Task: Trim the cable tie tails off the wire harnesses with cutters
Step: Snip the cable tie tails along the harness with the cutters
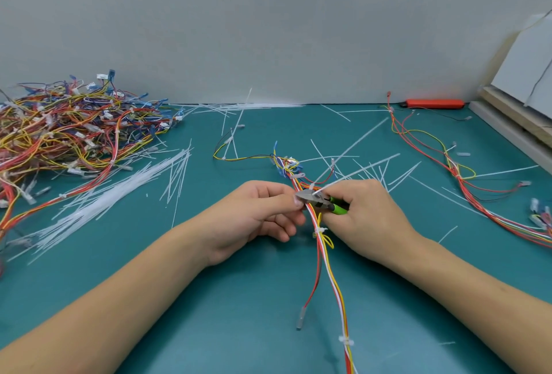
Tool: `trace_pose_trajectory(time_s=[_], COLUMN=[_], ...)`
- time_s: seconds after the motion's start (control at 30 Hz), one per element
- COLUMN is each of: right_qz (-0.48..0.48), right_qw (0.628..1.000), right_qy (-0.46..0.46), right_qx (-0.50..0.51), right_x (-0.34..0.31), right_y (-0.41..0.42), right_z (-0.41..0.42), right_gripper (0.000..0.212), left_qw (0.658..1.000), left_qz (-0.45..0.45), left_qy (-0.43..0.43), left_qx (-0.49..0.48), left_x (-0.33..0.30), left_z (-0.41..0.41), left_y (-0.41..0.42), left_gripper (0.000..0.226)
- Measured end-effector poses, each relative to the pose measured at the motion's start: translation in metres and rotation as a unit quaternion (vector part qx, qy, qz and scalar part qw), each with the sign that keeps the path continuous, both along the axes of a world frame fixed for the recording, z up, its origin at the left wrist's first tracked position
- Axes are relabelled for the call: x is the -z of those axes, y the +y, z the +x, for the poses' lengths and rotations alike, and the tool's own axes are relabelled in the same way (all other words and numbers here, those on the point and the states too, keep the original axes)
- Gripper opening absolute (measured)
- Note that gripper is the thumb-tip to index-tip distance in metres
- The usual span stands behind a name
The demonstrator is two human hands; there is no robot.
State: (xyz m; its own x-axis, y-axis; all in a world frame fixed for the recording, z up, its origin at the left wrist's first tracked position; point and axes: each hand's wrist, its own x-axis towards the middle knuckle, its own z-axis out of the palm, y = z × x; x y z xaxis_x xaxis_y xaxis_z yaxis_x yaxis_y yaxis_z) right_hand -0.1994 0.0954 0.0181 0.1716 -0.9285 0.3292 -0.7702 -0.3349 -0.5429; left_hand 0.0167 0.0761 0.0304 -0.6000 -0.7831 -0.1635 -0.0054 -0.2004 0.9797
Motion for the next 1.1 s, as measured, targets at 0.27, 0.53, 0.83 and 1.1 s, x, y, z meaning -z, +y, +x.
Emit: trace_pose_trajectory(time_s=[0.27,0.53,0.83,1.1], right_qz=[-0.014,-0.015,-0.006,-0.002], right_qw=[0.999,0.997,0.999,1.0], right_qy=[-0.022,-0.06,-0.008,-0.027], right_qx=[-0.029,-0.048,-0.036,-0.013], right_x=[-0.0032,-0.0078,-0.0056,-0.0003], right_y=[0.0025,0.0039,-0.0008,-0.001], right_z=[0.0019,-0.0007,-0.0016,-0.0007], right_gripper=[0.039,0.039,0.025,0.018], left_qw=[1.0,1.0,1.0,1.0], left_qz=[0.009,0.004,0.005,0.004], left_qy=[-0.001,-0.01,-0.01,-0.001], left_qx=[-0.007,-0.007,-0.011,-0.006], left_x=[0.001,0.0012,0.0,-0.0025], left_z=[0.0,-0.0009,-0.0012,-0.0007], left_y=[0.0,-0.0003,0.0008,0.0022], left_gripper=[0.011,0.013,0.009,0.009])
